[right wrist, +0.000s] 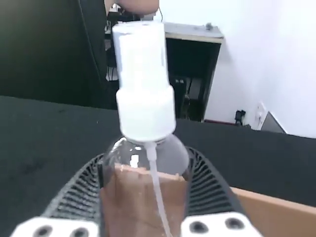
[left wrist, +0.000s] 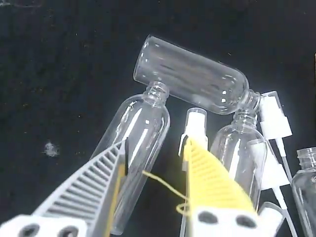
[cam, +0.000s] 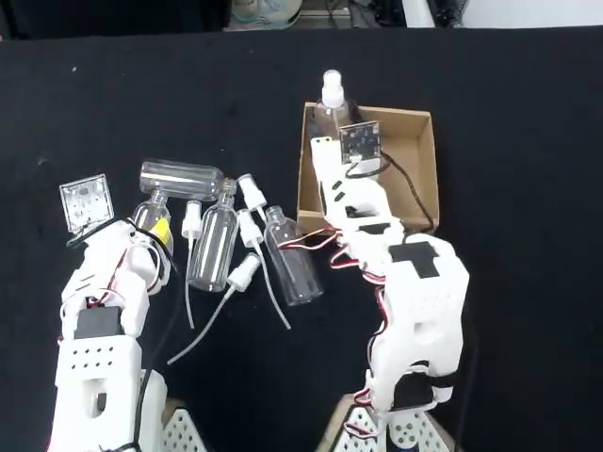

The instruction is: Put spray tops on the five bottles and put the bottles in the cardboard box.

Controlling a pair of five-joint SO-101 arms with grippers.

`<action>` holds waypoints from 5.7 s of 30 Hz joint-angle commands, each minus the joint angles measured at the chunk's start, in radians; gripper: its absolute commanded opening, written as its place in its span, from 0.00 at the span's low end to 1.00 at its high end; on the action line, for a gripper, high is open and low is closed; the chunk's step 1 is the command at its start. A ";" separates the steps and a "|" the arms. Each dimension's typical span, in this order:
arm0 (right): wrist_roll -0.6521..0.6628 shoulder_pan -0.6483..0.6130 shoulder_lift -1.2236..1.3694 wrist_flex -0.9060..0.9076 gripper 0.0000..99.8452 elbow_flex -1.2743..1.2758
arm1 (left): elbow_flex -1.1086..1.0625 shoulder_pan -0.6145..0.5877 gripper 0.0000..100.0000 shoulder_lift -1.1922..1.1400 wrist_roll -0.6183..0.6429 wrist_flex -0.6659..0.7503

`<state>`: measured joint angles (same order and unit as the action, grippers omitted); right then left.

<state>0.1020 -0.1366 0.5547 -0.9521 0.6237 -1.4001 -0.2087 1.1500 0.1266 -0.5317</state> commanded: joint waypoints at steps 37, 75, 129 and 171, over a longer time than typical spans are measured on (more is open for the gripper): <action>-0.161 -0.052 -0.084 0.126 0.22 -0.027 | -0.002 -0.002 0.19 0.018 0.002 0.025; -0.169 -0.044 -0.653 0.770 0.22 0.148 | -0.004 -0.012 0.19 0.018 0.002 0.017; 0.362 0.534 -0.367 1.950 0.01 -0.493 | -0.035 -0.002 0.19 0.018 0.000 0.046; 0.181 0.333 -0.475 2.239 0.01 -0.783 | -0.036 -0.002 0.19 0.018 0.000 0.046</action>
<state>0.3122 0.2685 0.1588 1.2559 -0.1112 -1.4446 -0.2087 1.1500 0.1266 -0.5040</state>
